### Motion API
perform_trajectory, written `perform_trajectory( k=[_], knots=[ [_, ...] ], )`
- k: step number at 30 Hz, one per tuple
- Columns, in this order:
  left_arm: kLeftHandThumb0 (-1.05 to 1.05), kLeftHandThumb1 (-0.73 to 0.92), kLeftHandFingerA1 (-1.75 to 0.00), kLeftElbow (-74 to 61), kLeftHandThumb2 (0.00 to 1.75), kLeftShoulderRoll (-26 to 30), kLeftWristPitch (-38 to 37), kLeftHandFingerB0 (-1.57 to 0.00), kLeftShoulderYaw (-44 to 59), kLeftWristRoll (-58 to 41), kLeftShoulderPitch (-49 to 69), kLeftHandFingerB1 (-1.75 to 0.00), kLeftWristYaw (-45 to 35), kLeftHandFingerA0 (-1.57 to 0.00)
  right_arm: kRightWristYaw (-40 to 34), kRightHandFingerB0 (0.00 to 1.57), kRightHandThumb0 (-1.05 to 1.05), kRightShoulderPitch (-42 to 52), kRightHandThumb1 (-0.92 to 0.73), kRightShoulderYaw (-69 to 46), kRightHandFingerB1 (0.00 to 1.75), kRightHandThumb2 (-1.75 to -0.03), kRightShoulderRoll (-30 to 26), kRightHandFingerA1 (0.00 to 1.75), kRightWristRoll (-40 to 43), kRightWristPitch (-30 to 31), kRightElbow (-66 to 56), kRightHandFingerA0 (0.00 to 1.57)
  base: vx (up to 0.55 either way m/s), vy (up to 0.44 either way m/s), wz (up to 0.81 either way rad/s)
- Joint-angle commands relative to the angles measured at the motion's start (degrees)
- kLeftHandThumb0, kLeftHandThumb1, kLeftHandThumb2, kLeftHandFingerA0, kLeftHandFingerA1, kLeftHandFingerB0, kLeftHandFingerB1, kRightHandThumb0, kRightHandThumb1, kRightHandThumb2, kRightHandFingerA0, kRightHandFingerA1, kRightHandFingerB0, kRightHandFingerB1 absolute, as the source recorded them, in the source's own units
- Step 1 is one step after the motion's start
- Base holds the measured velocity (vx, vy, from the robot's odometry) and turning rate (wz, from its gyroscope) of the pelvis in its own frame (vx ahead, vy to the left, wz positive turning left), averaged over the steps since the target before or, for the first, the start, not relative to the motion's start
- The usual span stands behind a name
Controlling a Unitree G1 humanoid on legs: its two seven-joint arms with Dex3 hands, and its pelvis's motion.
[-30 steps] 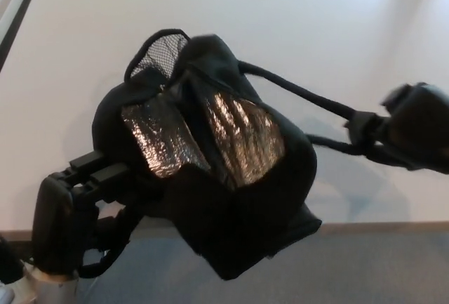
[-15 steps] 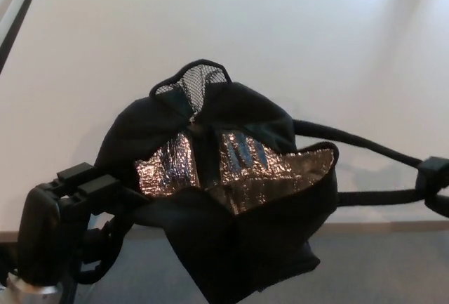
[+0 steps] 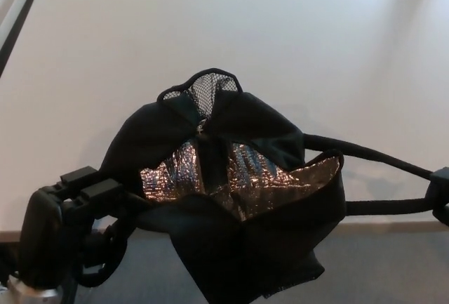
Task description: A lunch bag is kept on the middle of the desk and the robot uses both its hands to grab the opening of the bag from the left and right and moves its hands away from each other to spread the bag open
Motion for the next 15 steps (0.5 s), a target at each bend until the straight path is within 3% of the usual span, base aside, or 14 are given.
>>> perform_trajectory(
  k=[1, 2, 3, 5, 6, 7, 8, 9, 10, 11, 12, 13, 14, 15],
  knots=[
    [-0.09, 0.47, -1.18, 0.8, 1.02, 3.7, 0.7, -1.0, 1.4, -0.4, 2.2, -0.9, 0.6, -1.07, 3.4, 0.86, -0.45, 1.4, -0.75, -2.1, 1.34, -0.68, -2.3, 1.59, 2.9, 3.4, 1.6, 0.9, 0.0, 0.0, 0.0],
    [-0.09, 0.47, -1.18, 0.5, 1.02, 3.8, 0.7, -1.0, 1.3, -0.1, 2.7, -0.9, 0.7, -1.07, 3.3, 0.86, -0.45, 2.0, -0.75, -2.1, 1.34, -0.68, -2.4, 1.59, 2.9, 3.3, 1.3, 0.9, 0.0, 0.0, 0.0],
    [-0.08, 0.54, -1.25, 0.0, 0.91, 4.0, 0.6, -1.01, 1.2, 0.1, 3.4, -0.87, 0.6, -1.03, 2.9, 0.85, -0.46, 2.7, -0.75, -2.1, 1.38, -0.68, -2.5, 1.6, 2.7, 3.2, 0.7, 0.89, 0.0, 0.0, 0.0],
    [-0.07, 0.53, -1.23, -1.4, 0.94, 4.8, 0.2, -1.01, 1.5, 0.0, 4.5, -0.86, 0.2, -1.03, 3.7, 0.86, -0.48, 3.5, -0.79, -2.5, 1.31, -0.69, -2.0, 1.58, 3.2, 2.5, -1.1, 0.88, 0.0, 0.0, 0.0],
    [-0.1, 0.49, -1.16, -1.8, 1.0, 4.8, -0.2, -0.99, 1.7, -0.4, 3.3, -0.89, -1.0, -1.07, 4.6, 0.88, -0.5, 3.3, -0.82, -3.6, 1.25, -0.7, -2.1, 1.55, 4.4, 1.6, -2.8, 0.88, 0.0, 0.0, 0.0],
    [-0.06, 0.56, -1.07, -2.1, 0.85, 4.8, -0.2, -1.01, 1.7, -0.2, 1.6, -0.86, -1.4, -1.08, 5.2, 0.92, -0.49, 2.8, -0.85, -4.7, 1.11, -0.65, -2.1, 1.47, 5.4, 0.6, -5.1, 0.91, 0.0, 0.0, 0.0],
    [-0.06, 0.56, -1.07, -2.4, 0.85, 4.8, 0.0, -1.01, 1.6, 0.3, -0.8, -0.86, -1.7, -1.08, 6.2, 0.92, -0.49, 2.2, -0.85, -6.3, 1.11, -0.65, -2.1, 1.47, 6.9, -0.7, -8.5, 0.91, 0.0, 0.0, 0.0],
    [-0.06, 0.55, -0.96, -3.4, 0.84, 4.5, 0.1, -0.99, 1.9, 0.3, -2.4, -0.82, -2.0, -1.07, 7.7, 0.89, -0.48, 2.3, -0.79, -7.8, 1.17, -0.68, -2.8, 1.53, 8.3, -2.1, -12.9, 0.88, 0.0, 0.0, 0.0],
    [-0.03, 0.57, -0.76, -5.4, 0.79, 4.4, 1.4, -0.96, 2.1, 1.3, -3.5, -0.8, -0.9, -0.95, 10.5, 0.87, -0.5, 3.0, -0.81, -9.6, 1.21, -0.69, -3.4, 1.52, 10.0, -2.3, -18.7, 0.89, 0.0, 0.0, 0.0],
    [0.03, 0.6, -0.52, -7.8, 0.62, 4.0, 2.2, -0.88, 3.1, 1.3, -4.2, -0.59, -0.2, -0.76, 12.7, 0.87, -0.53, 3.7, -0.69, -11.5, 1.14, -1.05, -3.9, 1.32, 11.4, -1.5, -25.3, 1.1, 0.0, 0.0, 0.0],
    [0.03, 0.6, -0.52, -10.0, 0.62, 3.5, 2.5, -0.88, 4.2, 0.7, -4.8, -0.59, 0.1, -0.76, 14.2, 0.87, -0.53, 4.0, -0.69, -13.2, 1.14, -1.05, -4.3, 1.32, 12.4, -0.7, -31.3, 1.1, 0.0, 0.0, 0.0],
    [0.08, 0.56, -0.45, -11.8, 0.63, 3.2, 2.2, -0.75, 5.1, 0.3, -5.6, -0.5, 0.4, -0.67, 15.1, 0.78, -0.52, 4.1, -0.8, -15.0, 1.46, -0.71, -4.5, 1.62, 13.4, -0.4, -36.5, 0.88, 0.0, 0.0, 0.0],
    [0.08, 0.56, -0.45, -12.5, 0.63, 3.1, 2.1, -0.75, 5.5, 0.1, -5.8, -0.5, 0.4, -0.67, 15.5, 0.78, -0.52, 4.2, -0.8, -15.7, 1.46, -0.71, -4.5, 1.62, 13.8, -0.3, -38.4, 0.88, 0.0, 0.0, 0.0],
    [0.12, 0.52, -0.41, -13.2, 0.72, 3.3, 2.3, -0.65, 6.3, -0.4, -7.1, -0.43, -0.3, -0.59, 16.2, 0.75, -0.53, 2.6, -0.8, -16.8, 1.51, -0.66, -4.1, 1.63, 15.0, -0.6, -40.0, 0.88, 0.0, 0.0, 0.0]
  ],
)
